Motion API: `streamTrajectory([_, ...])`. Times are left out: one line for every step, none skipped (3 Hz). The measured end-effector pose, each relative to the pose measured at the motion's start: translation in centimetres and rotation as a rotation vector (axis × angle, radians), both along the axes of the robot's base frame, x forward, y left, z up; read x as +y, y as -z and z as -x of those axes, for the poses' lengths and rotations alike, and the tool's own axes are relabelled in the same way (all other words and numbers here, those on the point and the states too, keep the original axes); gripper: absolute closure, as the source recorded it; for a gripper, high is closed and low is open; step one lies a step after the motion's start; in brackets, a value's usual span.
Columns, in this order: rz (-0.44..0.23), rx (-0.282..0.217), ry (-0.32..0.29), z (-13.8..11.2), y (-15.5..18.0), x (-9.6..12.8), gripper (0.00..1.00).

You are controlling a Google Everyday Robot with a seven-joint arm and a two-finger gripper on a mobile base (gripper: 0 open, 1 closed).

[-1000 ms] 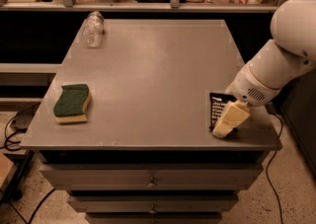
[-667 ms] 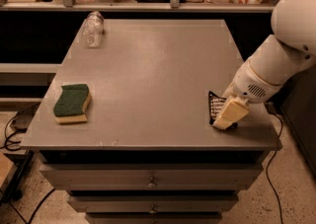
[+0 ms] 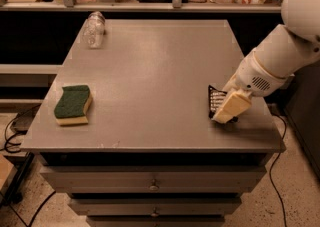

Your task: Move rxbar chocolate near sponge

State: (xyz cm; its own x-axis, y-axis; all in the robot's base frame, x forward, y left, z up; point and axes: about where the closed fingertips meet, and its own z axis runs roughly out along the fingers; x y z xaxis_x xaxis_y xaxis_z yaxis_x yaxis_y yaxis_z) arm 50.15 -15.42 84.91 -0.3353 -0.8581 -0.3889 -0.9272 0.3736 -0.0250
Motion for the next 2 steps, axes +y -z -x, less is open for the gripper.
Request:
streamTrajectory([-0.024,-0.104,-0.061,-1.59,-5.03,2.51,1.00])
streamTrajectory([-0.024,-0.104,-0.062,-1.59,-5.03,2.52,1.00])
